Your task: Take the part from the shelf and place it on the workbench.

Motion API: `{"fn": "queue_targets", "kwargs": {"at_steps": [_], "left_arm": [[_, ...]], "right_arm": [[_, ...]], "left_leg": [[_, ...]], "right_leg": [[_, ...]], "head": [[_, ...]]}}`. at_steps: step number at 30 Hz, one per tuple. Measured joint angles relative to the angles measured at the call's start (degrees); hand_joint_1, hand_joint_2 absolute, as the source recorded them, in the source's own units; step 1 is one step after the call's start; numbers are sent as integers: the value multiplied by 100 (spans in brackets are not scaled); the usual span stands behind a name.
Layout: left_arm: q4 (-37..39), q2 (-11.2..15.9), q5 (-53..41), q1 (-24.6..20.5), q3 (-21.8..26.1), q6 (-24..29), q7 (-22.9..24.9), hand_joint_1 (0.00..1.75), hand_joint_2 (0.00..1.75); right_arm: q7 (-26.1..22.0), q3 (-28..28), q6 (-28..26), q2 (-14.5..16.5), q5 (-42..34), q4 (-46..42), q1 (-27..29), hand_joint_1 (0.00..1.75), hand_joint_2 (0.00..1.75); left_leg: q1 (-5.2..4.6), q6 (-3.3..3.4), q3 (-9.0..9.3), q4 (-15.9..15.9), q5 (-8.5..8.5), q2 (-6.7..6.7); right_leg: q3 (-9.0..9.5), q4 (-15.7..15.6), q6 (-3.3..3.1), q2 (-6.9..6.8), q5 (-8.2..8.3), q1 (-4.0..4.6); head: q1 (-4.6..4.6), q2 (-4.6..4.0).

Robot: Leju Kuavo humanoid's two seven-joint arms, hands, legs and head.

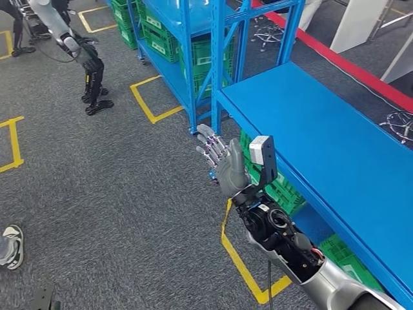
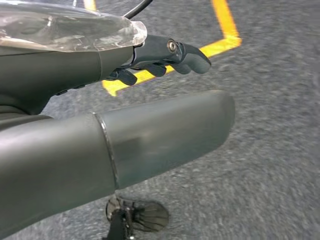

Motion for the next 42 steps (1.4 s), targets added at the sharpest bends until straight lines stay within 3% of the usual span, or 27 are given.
{"fn": "queue_targets", "kwargs": {"at_steps": [1,3,5,6,8,10,11,12,14,15,17,19,21,23,24,26,27,28,30,32,34,35,37,38,40,41,42], "left_arm": [[0,7,-5,-20,0,3,5,0,0],[-1,7,-9,-55,0,6,17,0,0],[-2,-2,-13,-85,0,7,21,0,0],[-2,-5,-15,-95,0,7,21,0,0],[-2,-7,-19,-95,0,6,21,0,0],[-2,-10,-20,-88,0,6,21,0,0],[-1,-13,-22,-90,0,6,21,0,0],[-2,-17,-27,-93,0,6,22,0,0],[-2,-23,-43,-104,0,6,26,0,0],[-2,-23,-50,-111,0,6,30,0,0],[-1,-20,-57,-130,0,5,42,0,0],[-1,-21,-63,-151,0,0,53,0,0],[-2,-29,-70,-174,0,-4,56,0,0],[-2,-34,-73,-192,0,-5,64,0,0],[-1,-33,-74,-193,0,-5,68,0,0],[0,-32,-73,-168,0,-9,81,0,0],[0,-30,-73,-152,0,-12,88,0,0],[0,-26,-72,-145,0,-22,93,0,0],[0,-5,-72,-156,0,-40,96,0,0],[0,12,-72,-181,0,-49,95,0,0],[0,10,-72,-196,0,-49,94,0,0],[0,6,-73,-200,0,-49,95,0,0],[0,1,-86,-207,0,-49,94,0,0],[0,1,-95,-207,0,-49,94,0,0],[0,1,-107,-204,0,-49,93,0,0],[0,-2,-109,-201,0,-49,94,0,0],[0,-5,-109,-202,0,-49,94,0,0]], "right_arm": [[0,-9,1,0,17,-15,3,0,0],[2,-28,2,0,41,-44,11,0,0],[1,-51,3,-1,49,-77,17,0,0],[1,-62,3,-2,49,-96,16,0,0],[1,-76,3,-2,50,-114,18,0,0],[5,-77,3,-2,53,-117,39,0,0],[8,-79,2,-2,59,-117,48,0,0],[11,-83,0,-2,70,-119,53,0,0],[15,-101,-7,-2,102,-127,53,0,0],[16,-110,-9,-2,115,-137,48,0,0],[19,-124,-11,-2,139,-155,46,0,0],[25,-137,-11,-2,173,-174,56,0,0],[28,-151,-11,-2,222,-201,46,0,0],[31,-155,-11,-2,270,-220,30,0,0],[33,-156,-14,-2,291,-222,29,0,0],[38,-163,-22,-2,337,-223,43,0,0],[40,-168,-28,-2,360,-227,50,0,0],[48,-174,-33,-2,384,-240,56,0,0],[66,-180,-40,-2,421,-282,62,0,0],[86,-186,-51,-2,444,-327,62,0,0],[100,-195,-61,-3,454,-366,67,0,0],[104,-202,-68,-4,456,-388,73,0,0],[114,-220,-85,-8,459,-431,79,0,0],[119,-227,-99,-9,459,-445,86,0,0],[129,-228,-118,-11,458,-457,102,0,0],[132,-227,-122,-11,458,-460,113,0,0],[134,-228,-124,-11,458,-462,119,0,0]], "left_leg": [[-8,14,63,-140,18,-43],[-18,46,82,-176,12,36],[-1,104,109,-212,28,143],[10,133,121,-231,33,199],[0,165,130,-235,23,310],[-5,168,137,-233,10,430],[-3,163,147,-232,1,485],[1,151,165,-231,-13,537],[-6,106,212,-226,-51,626],[-22,79,224,-217,-68,666],[-60,29,229,-206,-83,764],[-58,-22,233,-201,-105,872],[-32,-73,153,12,-269,719],[-16,-94,-158,659,-598,427],[-16,-92,-364,1051,-748,351],[-19,-71,-642,1493,-805,298],[-21,-52,-639,1408,-674,284],[-23,-26,-532,1115,-461,253],[-24,23,-194,318,-70,82],[-34,41,-18,-94,46,-23],[-41,64,8,-151,45,59],[-36,90,27,-176,54,113],[-20,147,61,-224,73,221],[-26,165,67,-230,72,273],[-35,181,65,-227,64,377],[-35,181,66,-226,60,433],[-34,176,71,-224,54,483]], "right_leg": [[-18,4,30,45,3,-3],[-47,-5,101,134,18,-13],[-126,120,162,26,-71,-15],[-238,349,188,-98,-205,-11],[-625,1170,232,-339,-598,-25],[-942,1826,271,-404,-800,-54],[-942,1824,282,-420,-733,-67],[-813,1569,287,-448,-565,-78],[-365,692,276,-658,-180,-66],[-183,343,245,-772,-76,-47],[-62,80,166,-871,-56,-4],[-68,57,82,-740,-32,-3],[-56,27,18,-614,-3,-14],[-55,13,-25,-494,16,-16],[-60,13,-40,-436,19,-9],[-63,17,-61,-293,23,8],[-61,20,-66,-212,25,13],[-57,26,-67,-129,27,15],[-63,38,-53,1,27,18],[-93,47,-6,103,33,16],[-129,40,68,194,43,7],[-159,73,101,153,14,9],[-336,435,157,-94,-219,19],[-503,817,179,-252,-427,12],[-887,1667,222,-386,-801,-21],[-987,1896,240,-404,-861,-40],[-964,1874,252,-420,-800,-57]], "head": [[-1,0],[3,0],[21,0],[46,0],[93,0],[99,0],[103,0],[109,0],[136,0],[150,0],[137,0],[102,0],[76,0],[35,0],[25,0],[14,0],[13,0],[9,0],[3,0],[1,0],[0,0],[2,0],[33,0],[50,0],[71,0],[75,0],[81,0]]}}
